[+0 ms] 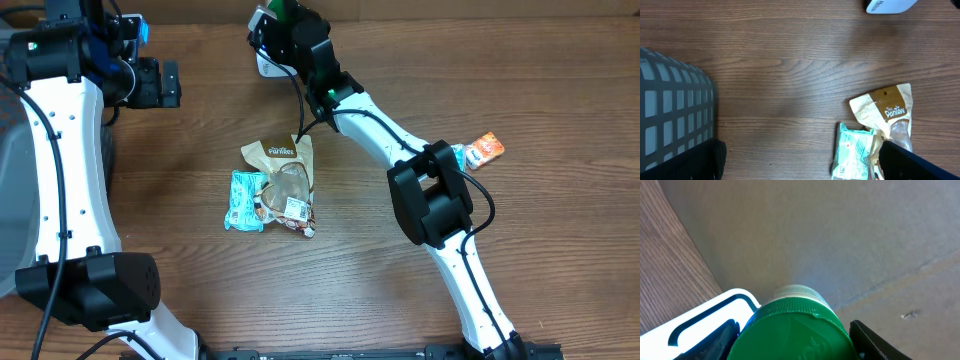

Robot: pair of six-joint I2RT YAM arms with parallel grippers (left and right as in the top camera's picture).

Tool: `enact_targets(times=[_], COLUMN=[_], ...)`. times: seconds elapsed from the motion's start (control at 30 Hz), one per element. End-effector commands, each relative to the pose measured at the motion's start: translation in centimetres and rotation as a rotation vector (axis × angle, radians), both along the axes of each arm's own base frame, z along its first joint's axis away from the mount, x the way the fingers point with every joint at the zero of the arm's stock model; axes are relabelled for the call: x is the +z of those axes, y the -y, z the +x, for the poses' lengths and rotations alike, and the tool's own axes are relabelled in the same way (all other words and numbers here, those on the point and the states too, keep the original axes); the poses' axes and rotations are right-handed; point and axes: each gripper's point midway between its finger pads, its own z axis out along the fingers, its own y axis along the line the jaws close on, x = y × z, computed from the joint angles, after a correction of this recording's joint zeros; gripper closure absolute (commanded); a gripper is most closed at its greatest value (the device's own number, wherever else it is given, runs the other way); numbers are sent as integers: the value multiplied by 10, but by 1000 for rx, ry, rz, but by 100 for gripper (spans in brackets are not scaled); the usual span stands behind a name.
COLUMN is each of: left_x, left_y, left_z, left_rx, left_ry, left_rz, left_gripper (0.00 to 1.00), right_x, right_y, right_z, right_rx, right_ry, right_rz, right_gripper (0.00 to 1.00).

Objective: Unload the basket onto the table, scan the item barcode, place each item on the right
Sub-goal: 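Lift the green jar and hold it before the scanner window, then carry the jar right and release it beside the tissue pack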

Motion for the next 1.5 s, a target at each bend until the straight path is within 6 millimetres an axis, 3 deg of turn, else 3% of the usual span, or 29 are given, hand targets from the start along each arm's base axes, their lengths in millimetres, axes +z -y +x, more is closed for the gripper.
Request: enact_targets(times=[0.0, 0.77, 0.93, 1.1, 1.23, 1.37, 1.47], left_x=[0, 0, 0, 0, 0, 0, 0], left_y=[-1, -1, -1, -1, -1, -1, -1], left_z=[2, 2, 2, 2, 2, 2, 2], left_rx=[-17, -17, -17, -17, -17, -16, -17], left_ry=[2, 2, 2, 2, 2, 2, 2], left_rz=[13, 13, 13, 12, 13, 12, 13], left_gripper=[1, 0, 1, 0, 1, 0, 1], right_x=[30, 32, 72, 121, 145, 150, 136], right_y=[0, -1, 2, 16, 34, 57, 82], right_z=[-1, -2, -11, -35, -67, -102, -128], right_rx=[5, 6, -13, -50, -111, -170, -261], right_ry=[65, 59, -3, -147, -330, -513, -660], right_rz=[-5, 5, 212, 394, 522, 555, 550], right_gripper=[49, 49, 45, 42, 46, 51, 52])
